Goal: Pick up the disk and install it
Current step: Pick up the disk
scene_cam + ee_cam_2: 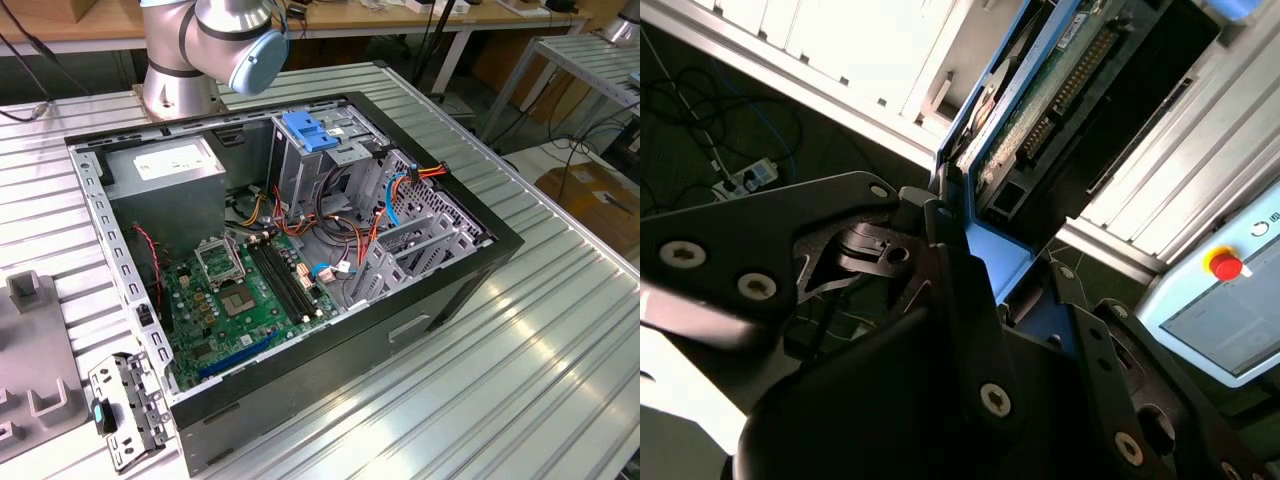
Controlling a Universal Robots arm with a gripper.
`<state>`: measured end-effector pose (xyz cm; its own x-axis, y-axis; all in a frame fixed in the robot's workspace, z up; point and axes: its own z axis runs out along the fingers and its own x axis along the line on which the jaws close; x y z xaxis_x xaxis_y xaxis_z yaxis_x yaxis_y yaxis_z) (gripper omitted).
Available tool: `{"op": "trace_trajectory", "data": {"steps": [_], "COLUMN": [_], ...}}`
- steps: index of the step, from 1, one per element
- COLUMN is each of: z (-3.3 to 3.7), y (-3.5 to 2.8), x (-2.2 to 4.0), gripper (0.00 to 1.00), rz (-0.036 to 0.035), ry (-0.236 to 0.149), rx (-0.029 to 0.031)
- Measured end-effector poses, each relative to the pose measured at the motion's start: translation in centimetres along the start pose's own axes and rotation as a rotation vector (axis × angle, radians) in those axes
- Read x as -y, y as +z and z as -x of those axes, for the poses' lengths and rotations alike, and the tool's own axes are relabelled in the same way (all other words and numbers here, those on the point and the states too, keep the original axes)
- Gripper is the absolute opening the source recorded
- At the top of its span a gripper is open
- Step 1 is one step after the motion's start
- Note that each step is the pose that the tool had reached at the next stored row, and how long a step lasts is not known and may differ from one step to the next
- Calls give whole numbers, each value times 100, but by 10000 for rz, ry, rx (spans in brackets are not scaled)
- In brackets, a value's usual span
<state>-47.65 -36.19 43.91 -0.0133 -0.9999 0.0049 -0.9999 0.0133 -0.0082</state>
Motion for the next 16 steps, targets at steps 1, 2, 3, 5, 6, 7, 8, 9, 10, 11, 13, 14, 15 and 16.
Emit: {"op": "trace_trajectory", "data": {"steps": [1,2,3,5,6,7,8,9,10,11,13,14,15,16], "z": [0,0,0,0,0,0,0,0,0,0,0,0,0,-1], "y": [-9,-16,-26,-36,-40,-46,-50,-55,-59,-63,-74,-78,-87,-99], "x": [0,0,0,0,0,0,0,0,1,1,1,1,1,1], "gripper": [37,37,37,37,37,37,37,37,37,37,37,37,37,37], "rz": [-1,1,0,1,0,0,0,0,1,1,1,0,1,1], "ry": [0,0,0,0,0,0,0,0,0,0,0,0,0,0], "rx": [0,0,0,0,0,0,1,0,0,0,0,1,0,0]}}
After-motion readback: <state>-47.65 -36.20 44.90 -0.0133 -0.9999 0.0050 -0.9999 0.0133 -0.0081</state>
